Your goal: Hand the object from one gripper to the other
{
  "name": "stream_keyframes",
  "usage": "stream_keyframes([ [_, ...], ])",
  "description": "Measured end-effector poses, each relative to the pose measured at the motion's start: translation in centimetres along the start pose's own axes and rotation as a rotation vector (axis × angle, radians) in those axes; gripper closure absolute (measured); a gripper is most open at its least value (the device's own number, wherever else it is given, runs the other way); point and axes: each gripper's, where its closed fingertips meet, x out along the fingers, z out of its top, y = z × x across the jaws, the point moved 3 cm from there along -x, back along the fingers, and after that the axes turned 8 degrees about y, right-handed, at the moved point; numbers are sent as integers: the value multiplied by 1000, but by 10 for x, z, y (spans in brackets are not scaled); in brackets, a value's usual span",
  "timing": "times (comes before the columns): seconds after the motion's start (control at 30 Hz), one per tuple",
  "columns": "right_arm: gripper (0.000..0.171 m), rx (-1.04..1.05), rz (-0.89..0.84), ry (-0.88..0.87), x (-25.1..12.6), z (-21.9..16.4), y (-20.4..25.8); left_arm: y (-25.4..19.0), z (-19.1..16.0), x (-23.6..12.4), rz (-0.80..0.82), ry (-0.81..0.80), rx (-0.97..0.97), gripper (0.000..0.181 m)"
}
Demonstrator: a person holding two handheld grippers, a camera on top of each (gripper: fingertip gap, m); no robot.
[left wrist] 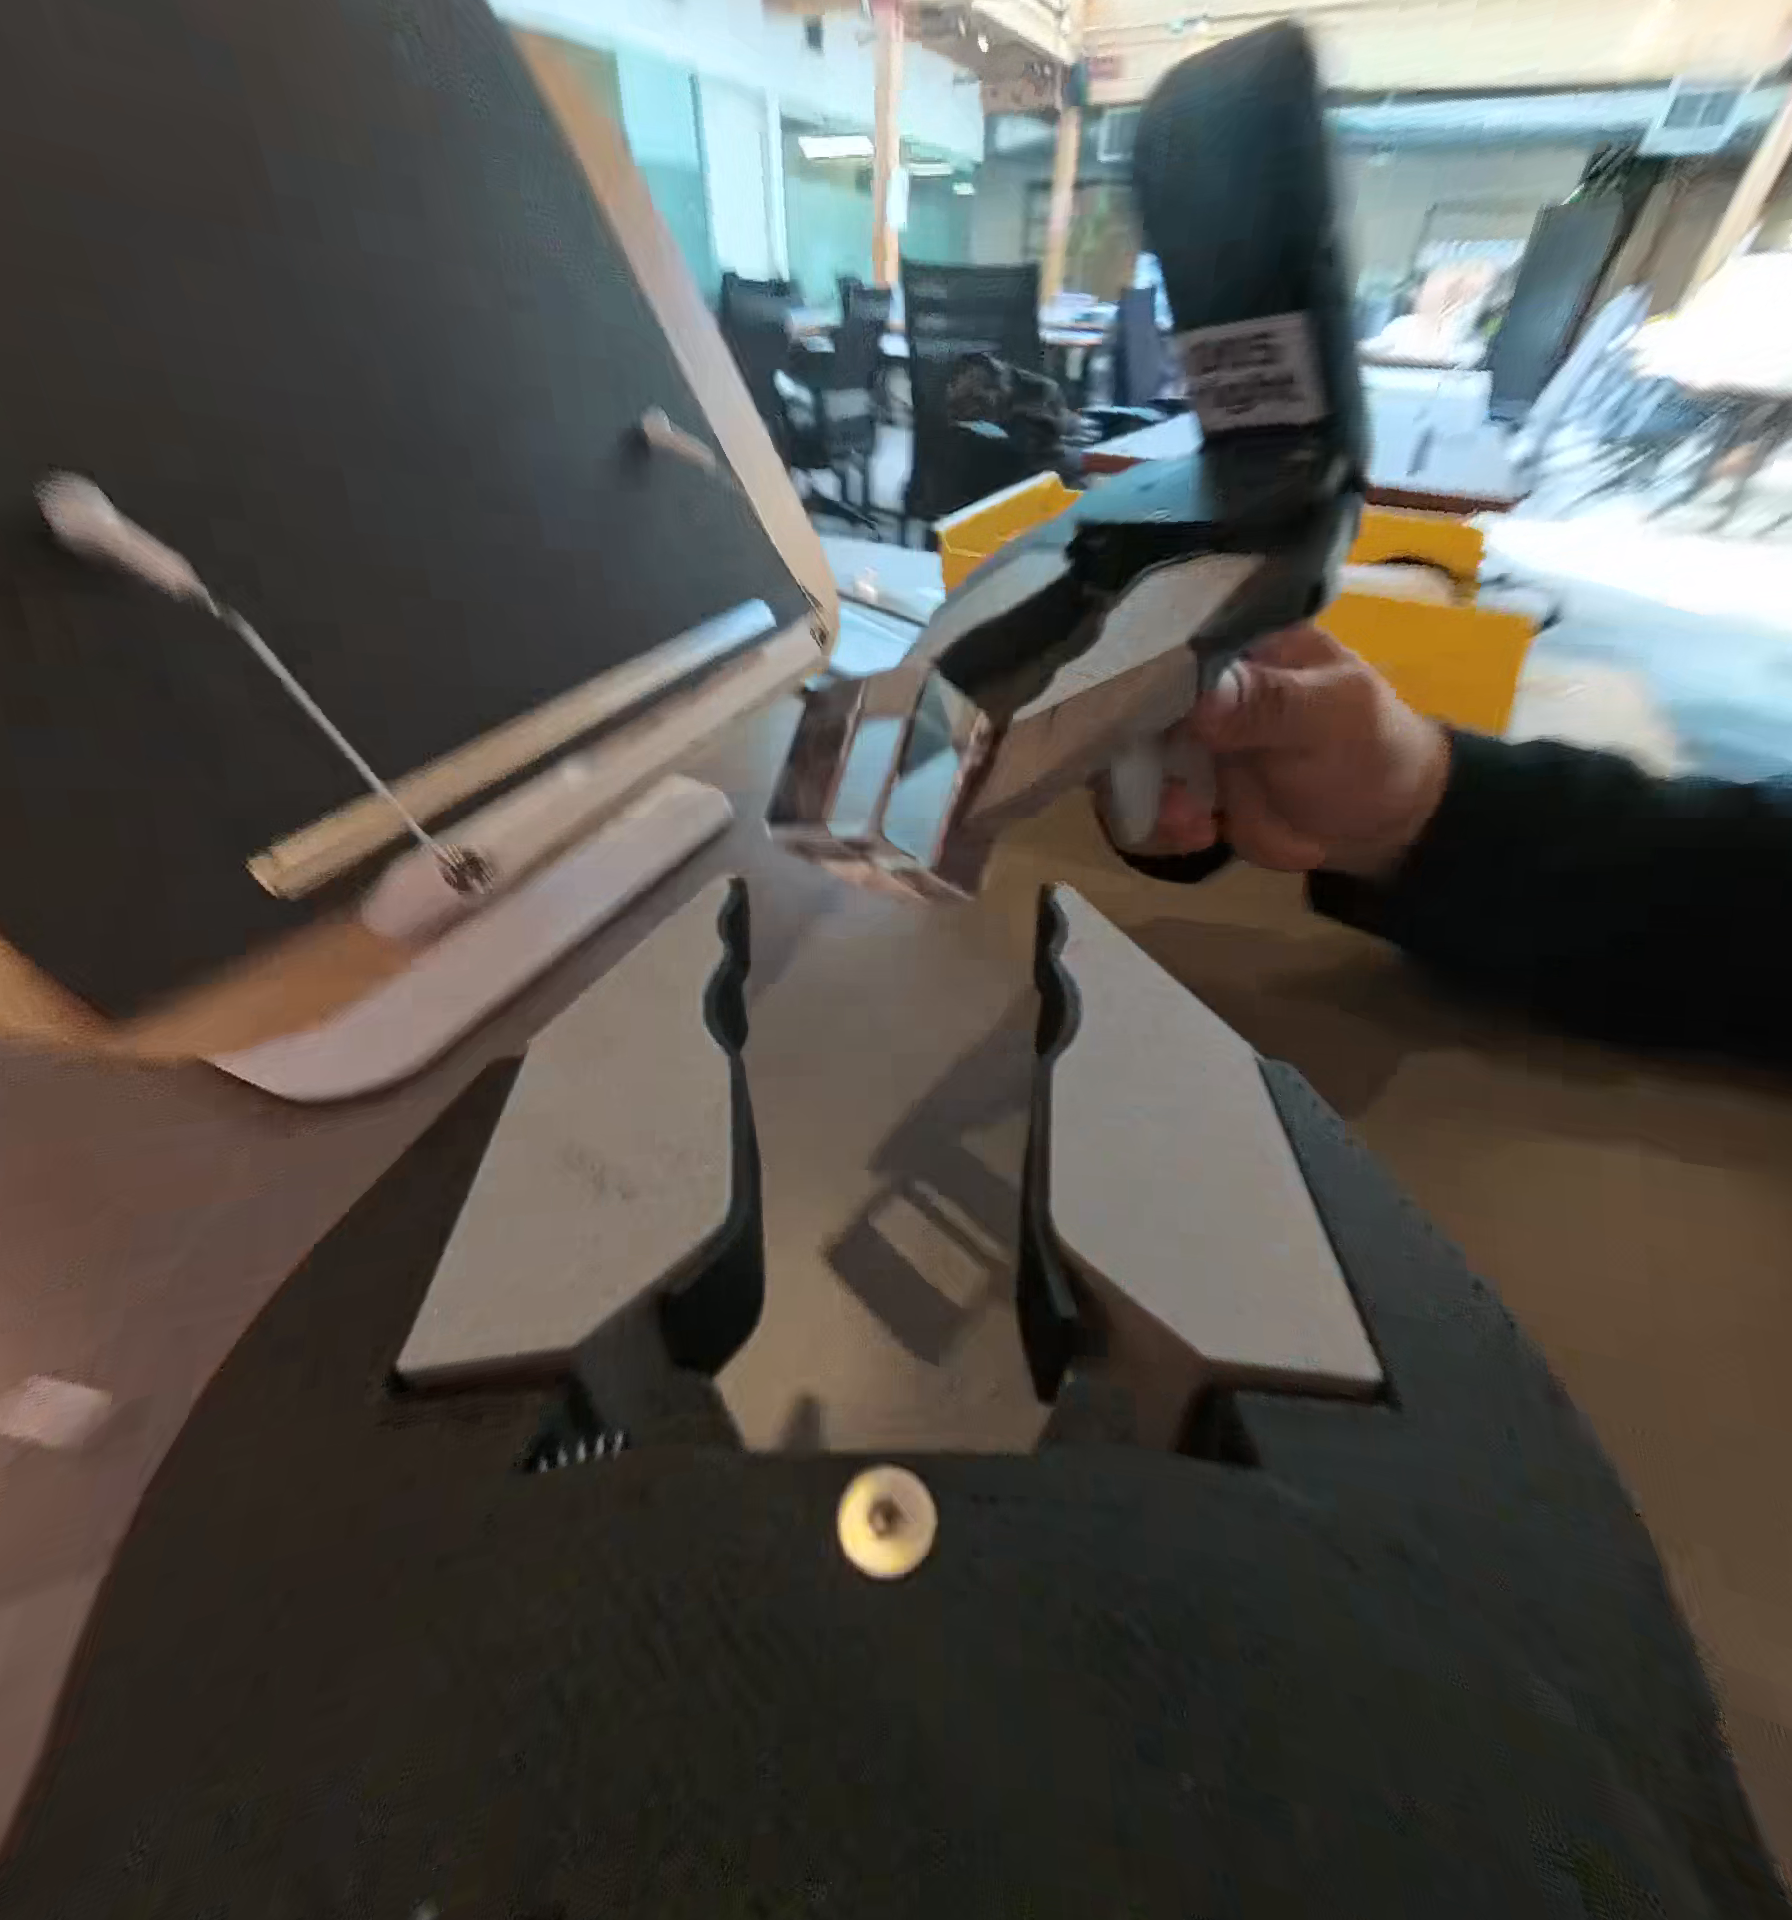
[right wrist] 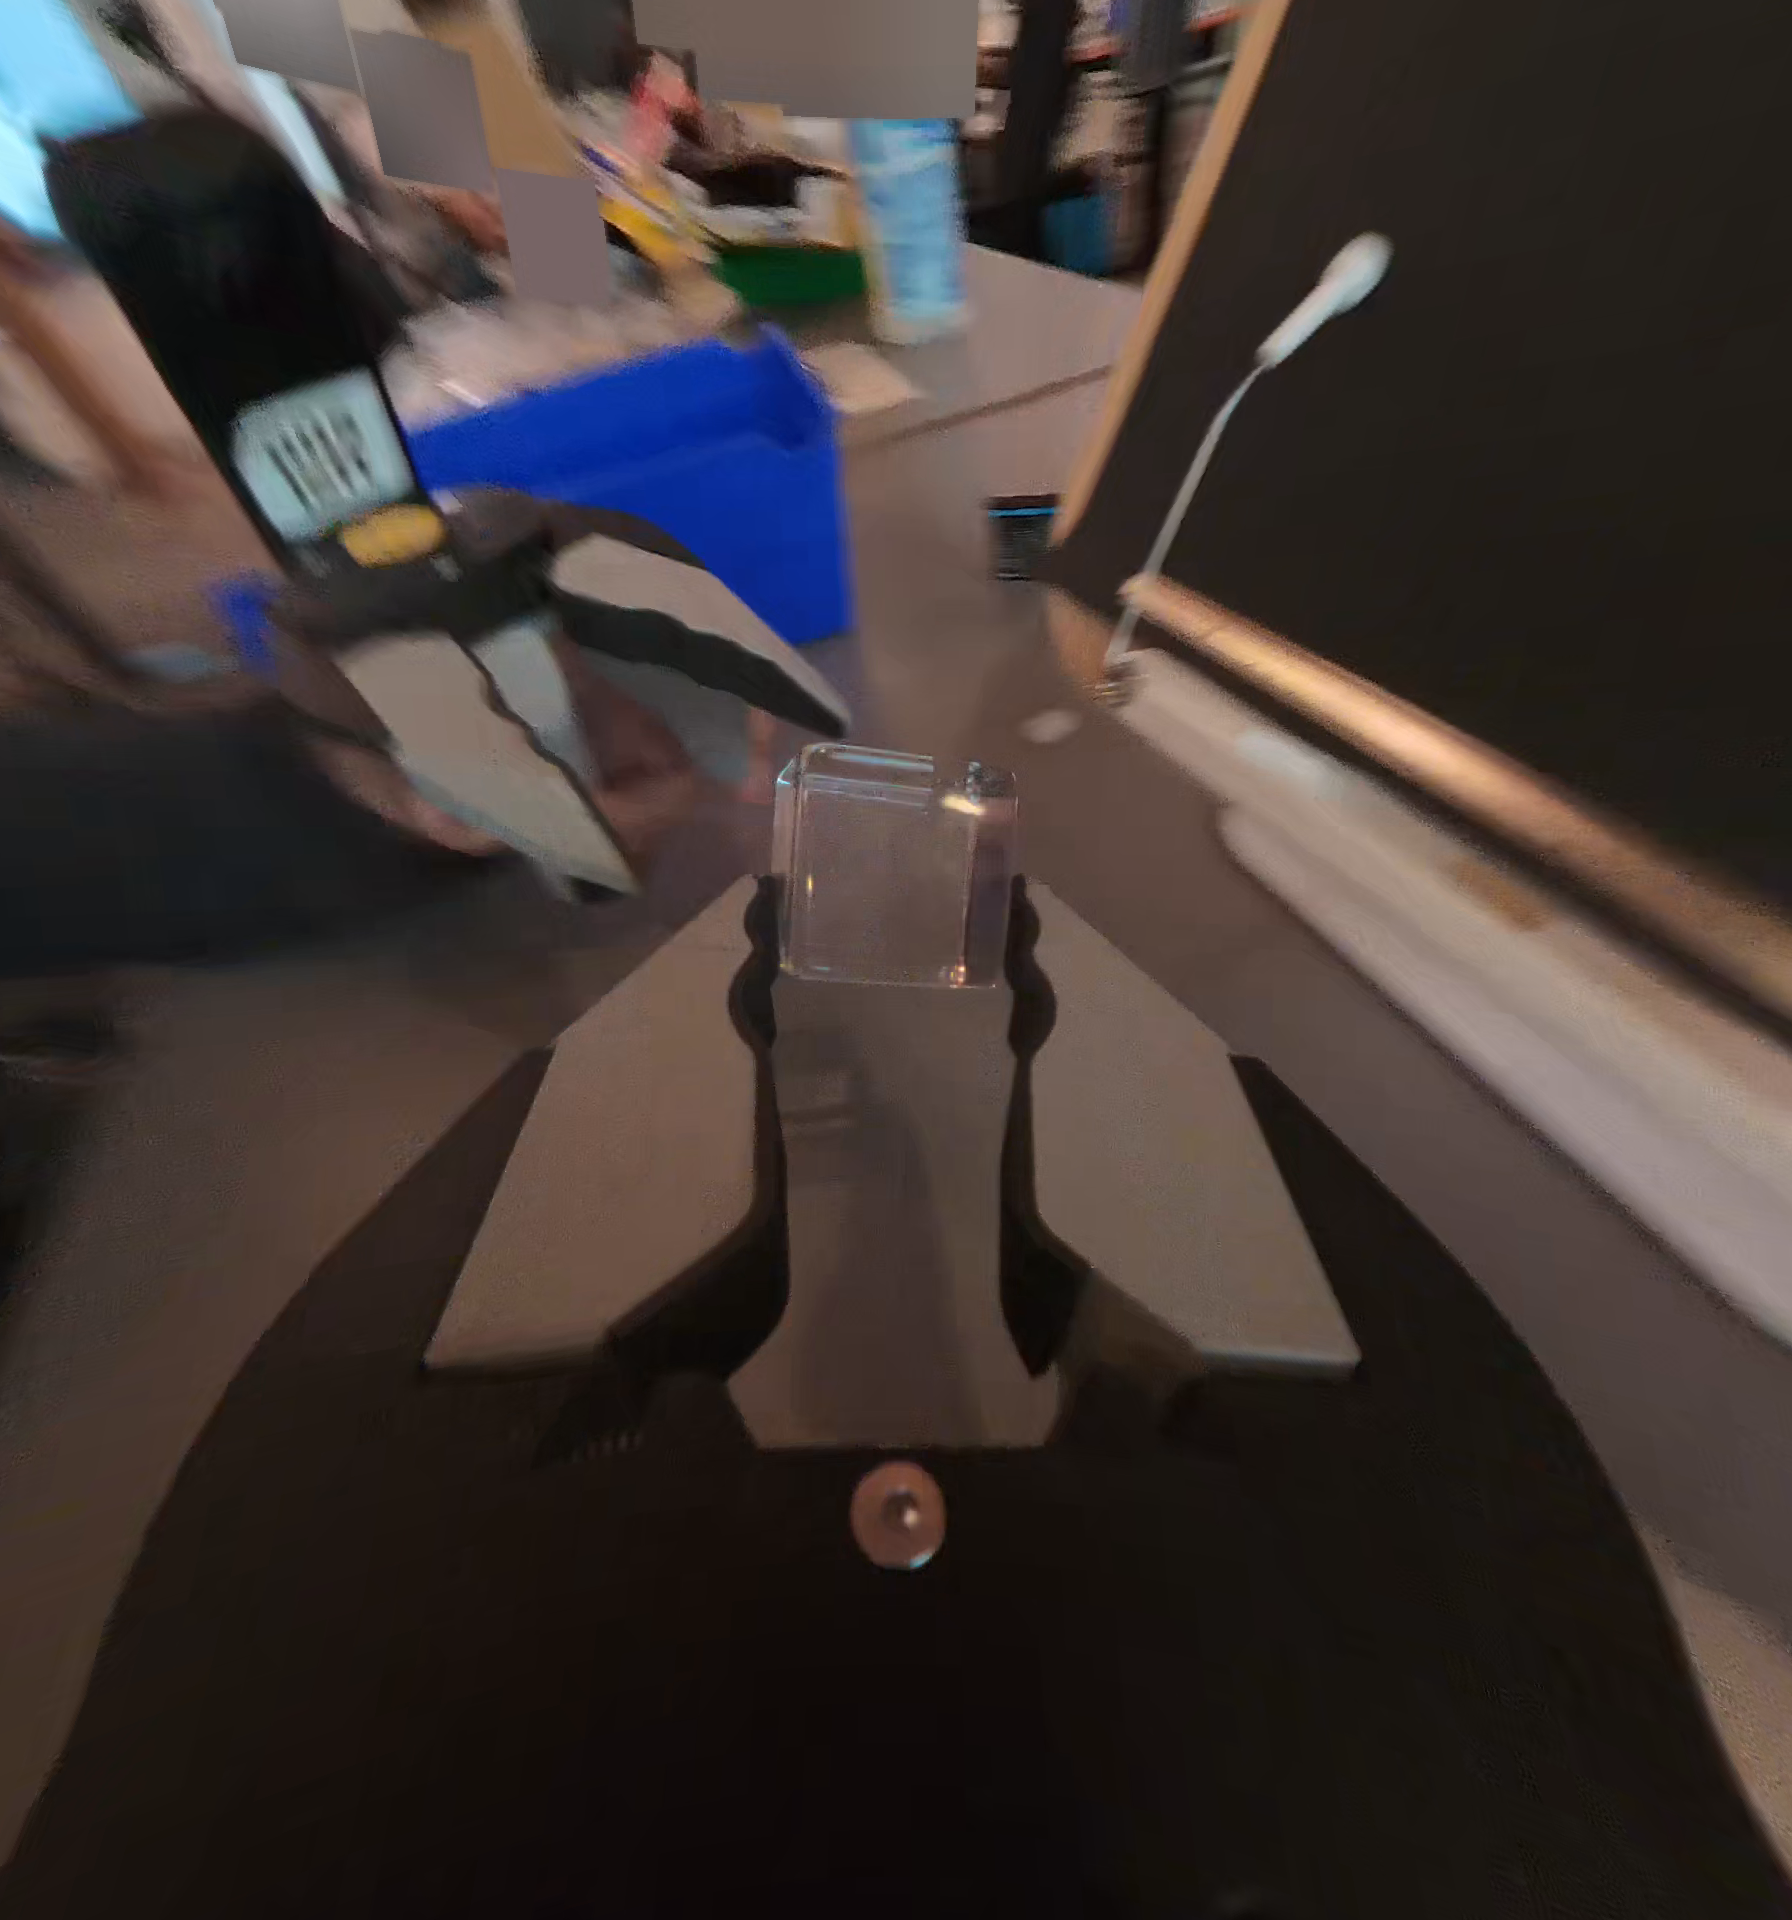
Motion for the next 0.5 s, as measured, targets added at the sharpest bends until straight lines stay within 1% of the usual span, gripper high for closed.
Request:
stream_keyframes([
  [0.03, 131, -96, -120, 14, -3, 1, -4, 3, -3, 1, -60, 22, -96, 124],
  [0.1, 132, -285, -290, 40, -6, 3, -3, 8, -8, 3, -133, 42, -251, 121],
  [0.23, 131, -577, -433, 135, 8, -3, 14, 10, -12, 4, -217, 35, -388, 118],
  [0.33, 131, -743, -522, 196, 20, -9, 21, 9, -12, 5, -229, 37, -411, 117],
  [0.4, 131, -831, -560, 200, 25, -7, 30, 8, -13, 6, -222, 42, -406, 118],
  [0.5, 130, -918, -607, 195, 29, -3, 39, 3, -16, 9, -249, 60, -388, 126],
])
